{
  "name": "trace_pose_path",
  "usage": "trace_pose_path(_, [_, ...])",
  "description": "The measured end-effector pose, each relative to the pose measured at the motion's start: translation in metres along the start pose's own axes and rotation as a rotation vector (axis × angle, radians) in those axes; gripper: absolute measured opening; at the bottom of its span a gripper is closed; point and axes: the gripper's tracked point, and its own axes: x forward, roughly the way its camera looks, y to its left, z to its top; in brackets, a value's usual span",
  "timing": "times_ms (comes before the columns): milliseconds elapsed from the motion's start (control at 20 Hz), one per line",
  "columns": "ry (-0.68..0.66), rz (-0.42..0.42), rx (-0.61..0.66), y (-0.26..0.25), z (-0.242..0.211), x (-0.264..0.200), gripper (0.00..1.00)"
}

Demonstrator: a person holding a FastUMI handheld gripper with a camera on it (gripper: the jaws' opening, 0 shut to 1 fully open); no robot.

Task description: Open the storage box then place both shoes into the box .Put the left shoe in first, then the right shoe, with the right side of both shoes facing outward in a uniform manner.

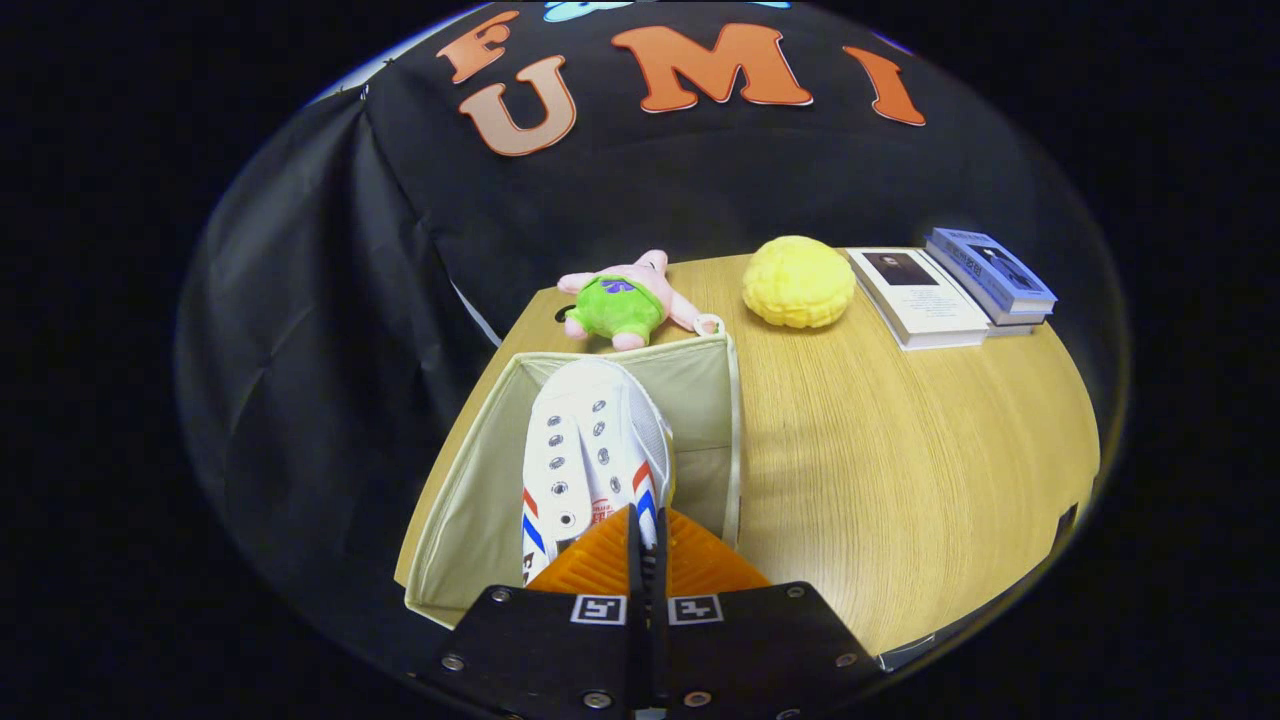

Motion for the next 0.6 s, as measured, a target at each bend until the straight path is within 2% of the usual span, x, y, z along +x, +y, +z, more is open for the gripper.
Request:
trace_pose_path(100, [0.010,0.009,-0.007,0.006,-0.002,-0.001,0.05])
trace_pose_path(150, [-0.025,0.025,-0.001,0.013,0.006,-0.005,0.20])
trace_pose_path(200, [-0.055,0.024,-0.008,0.014,0.016,-0.011,0.26])
trace_pose_path(250, [-0.069,0.007,-0.030,0.010,0.022,-0.012,0.42])
trace_pose_path(450, [-0.082,-0.002,-0.005,-0.003,0.035,-0.020,0.91])
trace_pose_path(500, [-0.093,-0.014,-0.003,-0.010,0.041,-0.022,0.97])
trace_pose_path(600, [-0.120,-0.033,-0.005,-0.022,0.055,-0.030,0.98])
